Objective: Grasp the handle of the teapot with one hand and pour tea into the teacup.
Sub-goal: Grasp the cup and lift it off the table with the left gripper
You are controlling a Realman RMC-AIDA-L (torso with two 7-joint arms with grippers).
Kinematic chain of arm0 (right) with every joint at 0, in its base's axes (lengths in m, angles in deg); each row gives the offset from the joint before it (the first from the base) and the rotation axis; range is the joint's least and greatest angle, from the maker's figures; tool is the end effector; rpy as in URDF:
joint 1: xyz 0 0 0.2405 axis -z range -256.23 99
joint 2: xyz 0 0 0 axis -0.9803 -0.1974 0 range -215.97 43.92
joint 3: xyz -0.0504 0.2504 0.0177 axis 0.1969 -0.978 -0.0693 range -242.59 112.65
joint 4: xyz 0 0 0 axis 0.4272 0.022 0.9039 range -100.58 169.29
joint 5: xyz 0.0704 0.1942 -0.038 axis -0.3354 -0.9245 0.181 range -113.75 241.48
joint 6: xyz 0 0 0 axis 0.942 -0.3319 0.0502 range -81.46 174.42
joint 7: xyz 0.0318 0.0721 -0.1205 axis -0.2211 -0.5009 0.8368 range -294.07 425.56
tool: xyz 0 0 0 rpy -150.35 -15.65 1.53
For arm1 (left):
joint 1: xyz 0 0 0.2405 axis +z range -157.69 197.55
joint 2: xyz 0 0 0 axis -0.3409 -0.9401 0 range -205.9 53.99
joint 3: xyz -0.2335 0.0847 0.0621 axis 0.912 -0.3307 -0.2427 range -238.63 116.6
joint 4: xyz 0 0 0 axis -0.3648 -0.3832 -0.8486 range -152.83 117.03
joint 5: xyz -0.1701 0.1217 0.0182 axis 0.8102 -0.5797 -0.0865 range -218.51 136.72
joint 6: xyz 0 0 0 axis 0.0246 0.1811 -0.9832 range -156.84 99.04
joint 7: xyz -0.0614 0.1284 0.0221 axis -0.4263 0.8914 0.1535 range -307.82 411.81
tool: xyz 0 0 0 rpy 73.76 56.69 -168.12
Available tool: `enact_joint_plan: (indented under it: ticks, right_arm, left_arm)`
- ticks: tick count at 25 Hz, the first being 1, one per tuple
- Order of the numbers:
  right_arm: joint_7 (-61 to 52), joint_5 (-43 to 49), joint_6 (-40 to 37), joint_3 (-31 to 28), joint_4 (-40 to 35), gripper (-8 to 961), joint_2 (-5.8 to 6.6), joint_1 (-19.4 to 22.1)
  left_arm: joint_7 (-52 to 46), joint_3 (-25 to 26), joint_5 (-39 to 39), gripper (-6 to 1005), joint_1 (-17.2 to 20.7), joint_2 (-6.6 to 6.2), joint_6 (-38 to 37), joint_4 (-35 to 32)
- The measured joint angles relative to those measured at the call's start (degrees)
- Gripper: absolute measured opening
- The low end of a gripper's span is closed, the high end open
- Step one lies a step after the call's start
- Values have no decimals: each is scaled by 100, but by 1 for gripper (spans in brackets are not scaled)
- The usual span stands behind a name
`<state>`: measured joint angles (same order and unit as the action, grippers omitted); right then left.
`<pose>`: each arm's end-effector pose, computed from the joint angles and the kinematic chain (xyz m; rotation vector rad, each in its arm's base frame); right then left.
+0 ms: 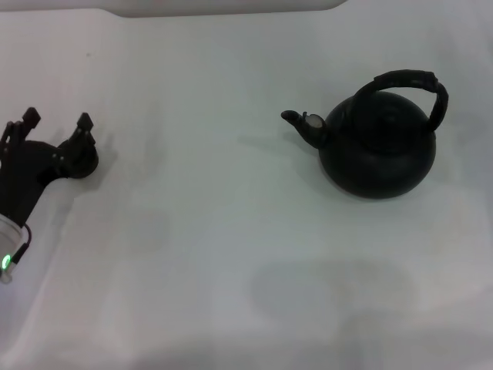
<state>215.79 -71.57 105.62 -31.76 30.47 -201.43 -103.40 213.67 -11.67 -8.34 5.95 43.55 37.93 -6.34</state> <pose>0.3988 0.3286 0.0497 -1.3938 0.8329 0.6694 -0.3520 0.2628 -0.0485 -1.7532 -0.7266 -0.7161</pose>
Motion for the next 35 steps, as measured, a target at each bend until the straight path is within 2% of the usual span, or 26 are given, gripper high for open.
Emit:
enact_joint_plan:
  ticks: [9,17,35]
  right_arm:
    - [23,0,-83,-38,-15,644,10,-115]
    - [25,-7,-135,-46,-60,643,9,-123]
    - [-15,-21,-265,-43,-113,643,9,-123]
  left_arm:
    - [4,-73,5,886,65,-2,-196,-5]
    - [5,-75,-6,887,-68,-12,-567,-4]
    - [5,-145,-171,887,-109,-24,-723,-4]
